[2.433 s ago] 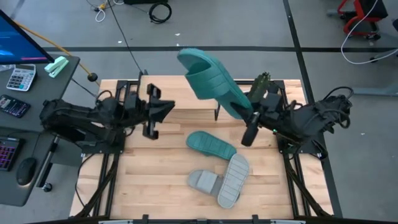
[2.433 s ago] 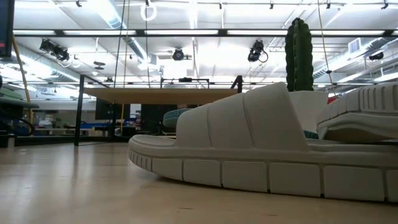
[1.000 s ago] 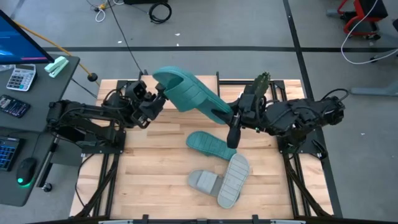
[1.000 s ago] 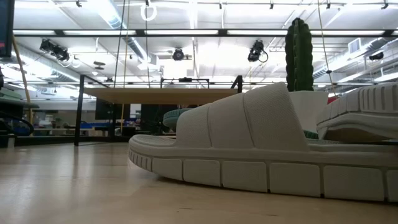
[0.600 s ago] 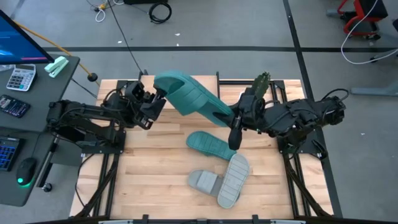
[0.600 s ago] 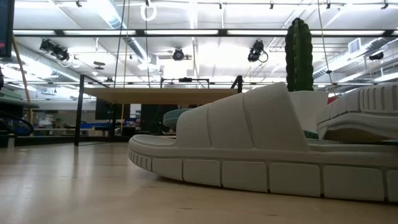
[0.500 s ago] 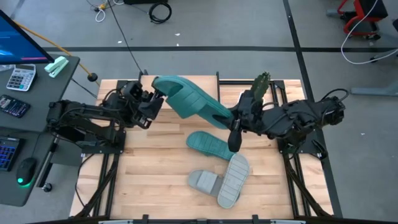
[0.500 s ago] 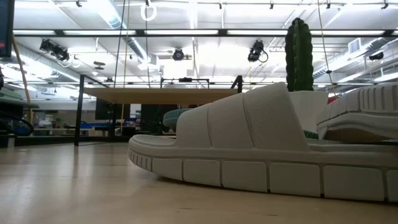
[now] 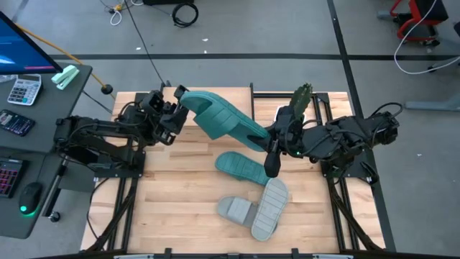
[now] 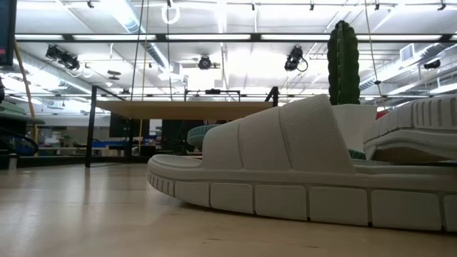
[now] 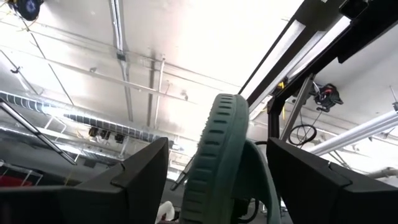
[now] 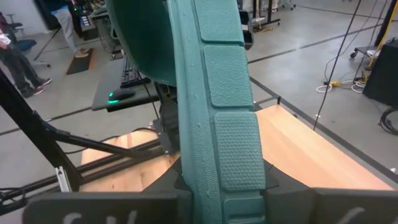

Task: Pick and place slides into the shelf
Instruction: Put the left green slide on the shelf

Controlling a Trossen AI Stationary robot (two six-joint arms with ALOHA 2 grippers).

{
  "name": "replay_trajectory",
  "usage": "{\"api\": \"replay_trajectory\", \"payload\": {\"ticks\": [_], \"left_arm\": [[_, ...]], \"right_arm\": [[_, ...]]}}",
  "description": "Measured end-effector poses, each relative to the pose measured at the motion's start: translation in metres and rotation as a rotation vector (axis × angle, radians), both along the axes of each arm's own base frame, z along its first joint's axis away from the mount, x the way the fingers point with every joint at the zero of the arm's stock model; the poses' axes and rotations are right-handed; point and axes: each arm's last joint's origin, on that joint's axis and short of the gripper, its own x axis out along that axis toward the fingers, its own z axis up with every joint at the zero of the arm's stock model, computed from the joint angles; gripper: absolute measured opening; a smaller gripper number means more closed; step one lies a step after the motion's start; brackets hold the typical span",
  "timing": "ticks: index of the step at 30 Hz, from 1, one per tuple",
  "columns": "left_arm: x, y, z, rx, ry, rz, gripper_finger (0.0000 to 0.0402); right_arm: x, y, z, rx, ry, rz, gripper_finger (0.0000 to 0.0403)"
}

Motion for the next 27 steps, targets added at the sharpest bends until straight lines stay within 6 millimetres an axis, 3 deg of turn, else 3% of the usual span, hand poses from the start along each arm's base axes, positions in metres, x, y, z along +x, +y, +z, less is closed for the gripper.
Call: {"api": "replay_trajectory", "payload": {"ticks": [10,16,24,27], "left_arm": [[0.0,0.0017,0.0,0.004,0.001,0.048,0.0236],[-0.0004,0.0019,0.0002,0.012,-0.001,0.07,0.0172],[-0.0001,0.002,0.0,0.013,0.001,0.075,0.0052],[-0.0002,0.002,0.0,0.012,0.001,0.074,0.0051]], "right_arm": [[0.0022,-0.0037,-0.0003,0.02,0.005,0.028,0.0067],[0.0036,-0.0063,-0.0005,0.034,0.009,0.047,0.0067],[0.0044,-0.0081,-0.0004,0.052,0.007,0.053,0.0067],[0.0045,-0.0076,-0.0006,0.058,0.01,0.071,0.0104]]}}
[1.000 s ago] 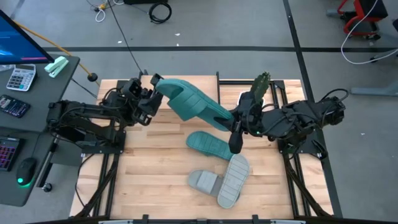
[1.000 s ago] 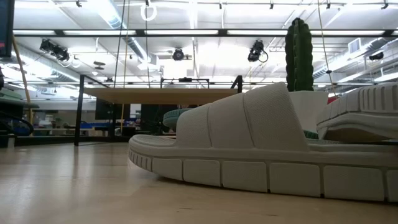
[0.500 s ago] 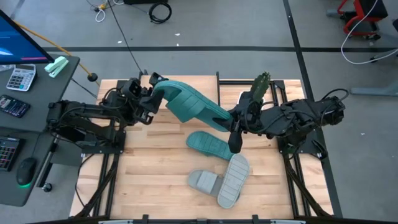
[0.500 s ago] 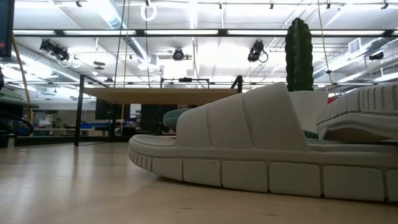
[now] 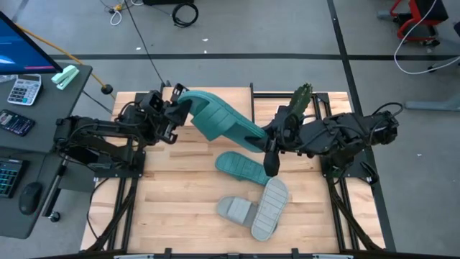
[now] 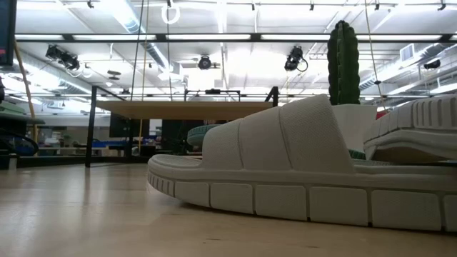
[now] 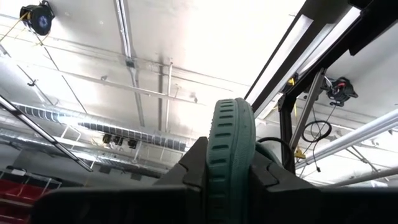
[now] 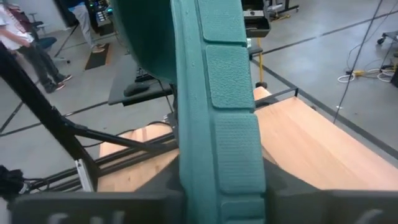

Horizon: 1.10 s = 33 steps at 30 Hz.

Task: Pick and place slides into the shelf
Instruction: Put the left green slide on the shelf

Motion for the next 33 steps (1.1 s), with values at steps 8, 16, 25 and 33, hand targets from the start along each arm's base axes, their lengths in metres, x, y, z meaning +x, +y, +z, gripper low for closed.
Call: {"api": "replay_trajectory", "payload": {"ticks": [8,16,25,33], "left_arm": [[-0.002,0.007,0.001,-0.001,0.002,0.037,0.0058],[-0.003,0.037,0.017,0.022,0.202,0.125,0.0051],[-0.01,0.072,0.076,0.164,0.438,0.206,0.0061],[-0.022,0.106,0.093,0.158,0.534,0.257,0.005]], "right_arm": [[-0.001,0.007,-0.001,0.045,0.02,0.14,0.0221],[-0.004,0.01,-0.007,0.117,0.084,0.19,0.025],[-0.019,0.021,-0.003,0.133,0.094,0.246,0.0243],[-0.034,0.04,-0.006,0.132,0.14,0.317,0.024]]}}
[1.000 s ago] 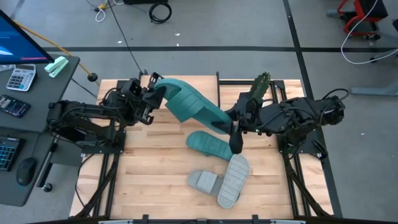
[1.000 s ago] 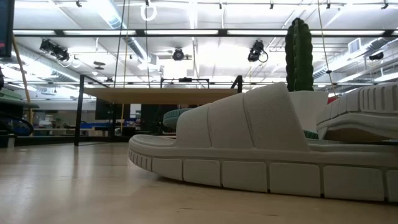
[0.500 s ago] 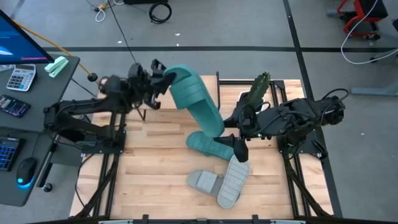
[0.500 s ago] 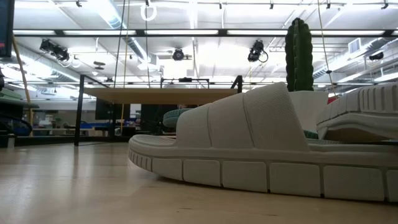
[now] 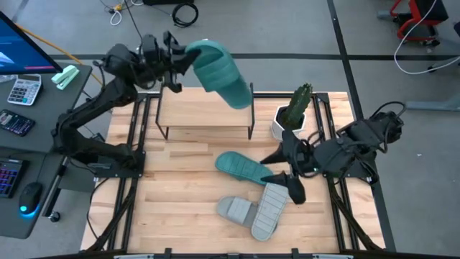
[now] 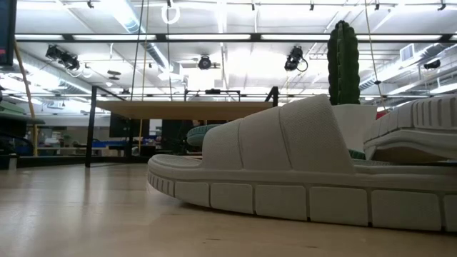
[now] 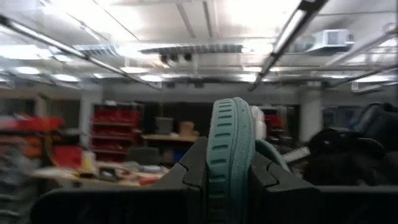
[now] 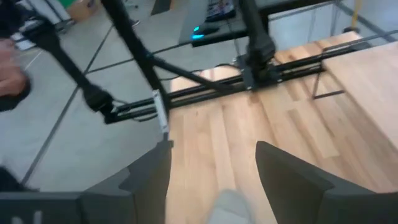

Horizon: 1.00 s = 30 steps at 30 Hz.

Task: Pick and place slides into the shelf
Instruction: Put the left green slide on the shelf

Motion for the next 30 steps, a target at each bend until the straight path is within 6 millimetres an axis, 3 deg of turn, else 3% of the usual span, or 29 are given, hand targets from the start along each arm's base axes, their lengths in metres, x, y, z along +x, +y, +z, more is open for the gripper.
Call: {"api": "replay_trajectory", "payload": {"ticks": [7,13,21,30], "left_arm": [[0.022,0.038,-0.027,-0.121,0.103,-0.054,0.0054],[0.048,0.077,-0.056,-0.225,0.217,-0.144,0.005],[0.068,0.121,-0.058,-0.258,0.306,-0.193,0.005],[0.091,0.148,-0.063,-0.298,0.367,-0.241,0.0055]], "right_arm": [[-0.012,0.004,-0.012,-0.073,0.114,-0.04,0.0241],[-0.016,0.007,-0.021,-0.029,0.209,-0.1,0.0241],[-0.022,0.013,-0.023,-0.052,0.212,-0.11,0.0238],[-0.035,0.002,-0.035,-0.298,0.337,-0.155,0.0237]]}}
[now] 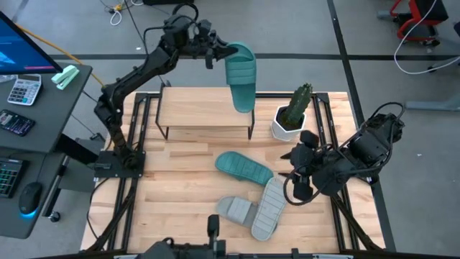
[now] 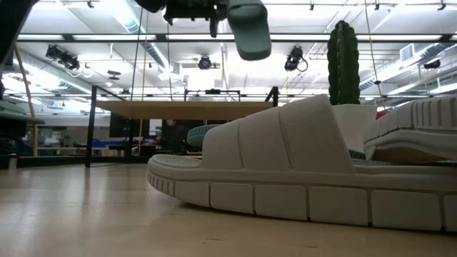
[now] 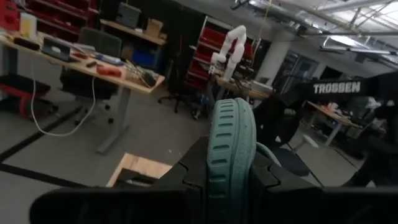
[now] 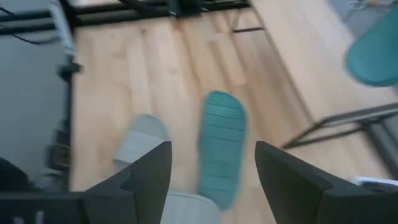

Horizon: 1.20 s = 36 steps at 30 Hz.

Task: Pick and place slides into the shelf
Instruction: Put the left green slide on the shelf

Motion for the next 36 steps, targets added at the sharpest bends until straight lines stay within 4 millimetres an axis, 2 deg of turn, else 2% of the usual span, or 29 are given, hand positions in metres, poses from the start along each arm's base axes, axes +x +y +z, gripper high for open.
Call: {"api": "replay_trajectory", "payload": {"ticks": [5,10,15,19,25,30,36], "left_arm": [[0.006,0.016,-0.02,-0.046,0.058,-0.004,0.005],[0.001,0.037,-0.038,-0.077,0.099,0.019,0.005],[-0.003,0.055,-0.052,-0.084,0.121,0.044,0.0053],[-0.004,0.068,-0.067,-0.089,0.143,0.046,0.005],[-0.002,0.083,-0.087,-0.119,0.163,0.046,0.005],[0.003,0.084,-0.092,-0.149,0.154,0.018,0.0053],[0.001,0.085,-0.083,-0.195,0.09,-0.044,0.005]], "right_arm": [[-0.002,-0.003,-0.001,-0.037,0.002,-0.042,0.0235],[-0.002,-0.004,-0.001,-0.06,-0.011,-0.054,0.023],[-0.002,-0.009,0.002,-0.203,-0.09,-0.146,0.0226],[0.003,-0.021,0.005,-0.313,-0.165,-0.272,0.0224],[0.015,-0.048,0.006,-0.343,-0.163,-0.405,0.0224],[0.021,-0.067,0.006,-0.372,-0.14,-0.477,0.0223],[0.025,-0.081,0.006,-0.38,-0.122,-0.524,0.0223]]}}
